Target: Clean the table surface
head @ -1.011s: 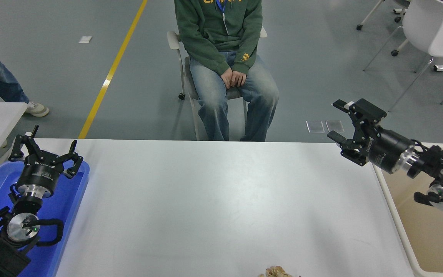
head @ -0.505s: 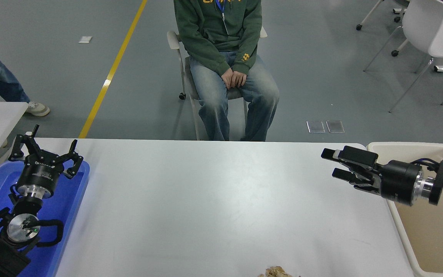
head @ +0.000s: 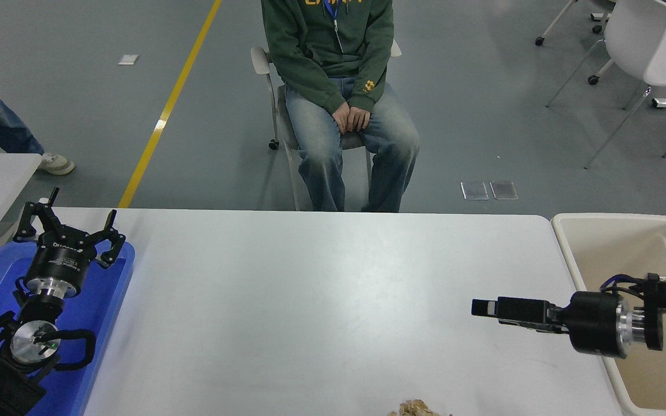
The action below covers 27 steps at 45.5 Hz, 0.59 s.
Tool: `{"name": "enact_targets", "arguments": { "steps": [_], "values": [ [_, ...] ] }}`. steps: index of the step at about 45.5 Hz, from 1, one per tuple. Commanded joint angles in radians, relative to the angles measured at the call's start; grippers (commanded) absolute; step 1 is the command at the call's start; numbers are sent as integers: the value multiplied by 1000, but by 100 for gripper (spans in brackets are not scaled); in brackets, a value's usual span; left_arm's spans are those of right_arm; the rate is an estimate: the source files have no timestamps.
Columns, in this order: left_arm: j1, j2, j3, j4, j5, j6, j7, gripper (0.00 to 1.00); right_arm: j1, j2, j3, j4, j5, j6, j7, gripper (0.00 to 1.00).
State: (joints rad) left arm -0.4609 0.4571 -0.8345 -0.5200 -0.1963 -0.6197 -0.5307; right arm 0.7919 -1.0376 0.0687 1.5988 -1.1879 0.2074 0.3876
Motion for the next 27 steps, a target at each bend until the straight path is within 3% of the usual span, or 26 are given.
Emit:
{"name": "enact_targets", "arguments": {
  "steps": [1,27],
  "values": [
    [-1,0,0,0,0,0,0,100,59,22,-133,18,-90,0,-7,97],
    [-1,0,0,0,0,0,1,100,102,143,-283,-19,-95,-5,-124,99]
  ]
}}
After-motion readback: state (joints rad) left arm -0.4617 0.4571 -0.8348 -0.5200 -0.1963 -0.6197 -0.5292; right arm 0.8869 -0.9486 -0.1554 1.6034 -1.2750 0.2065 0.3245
